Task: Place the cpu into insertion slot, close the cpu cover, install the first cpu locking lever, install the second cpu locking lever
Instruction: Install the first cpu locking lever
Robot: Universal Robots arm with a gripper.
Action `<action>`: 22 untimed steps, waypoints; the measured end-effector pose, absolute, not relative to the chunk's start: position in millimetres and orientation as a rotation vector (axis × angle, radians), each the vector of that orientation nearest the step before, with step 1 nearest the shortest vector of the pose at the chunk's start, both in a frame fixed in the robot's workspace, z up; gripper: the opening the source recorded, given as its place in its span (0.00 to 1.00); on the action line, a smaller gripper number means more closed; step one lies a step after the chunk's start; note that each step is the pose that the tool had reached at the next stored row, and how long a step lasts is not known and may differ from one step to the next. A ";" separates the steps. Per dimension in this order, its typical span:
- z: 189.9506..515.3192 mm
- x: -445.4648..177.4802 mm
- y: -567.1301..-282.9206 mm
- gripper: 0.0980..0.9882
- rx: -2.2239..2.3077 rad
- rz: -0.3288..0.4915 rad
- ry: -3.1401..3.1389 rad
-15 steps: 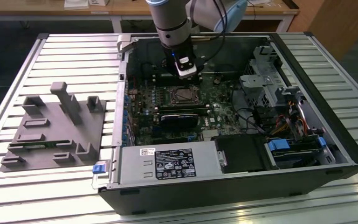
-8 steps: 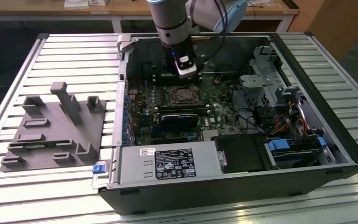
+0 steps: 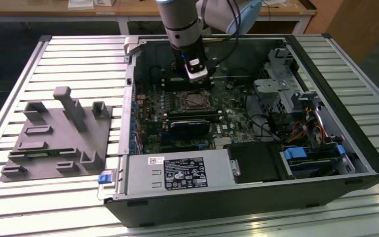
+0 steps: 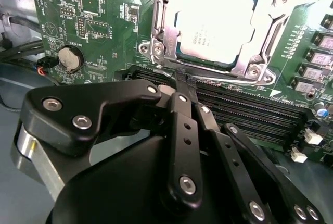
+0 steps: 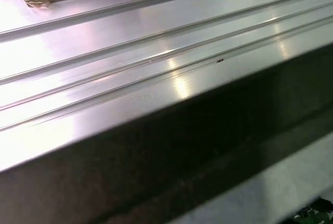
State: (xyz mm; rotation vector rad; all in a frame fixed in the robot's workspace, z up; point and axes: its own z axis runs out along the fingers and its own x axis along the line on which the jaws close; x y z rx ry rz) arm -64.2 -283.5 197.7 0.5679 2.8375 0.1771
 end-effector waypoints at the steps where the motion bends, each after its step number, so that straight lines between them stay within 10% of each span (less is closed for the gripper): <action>1: 197.6 -64.3 -283.4 0.01 0.571 0.177 2.837; 22: 195.2 -66.4 -282.4 0.01 0.577 0.175 2.825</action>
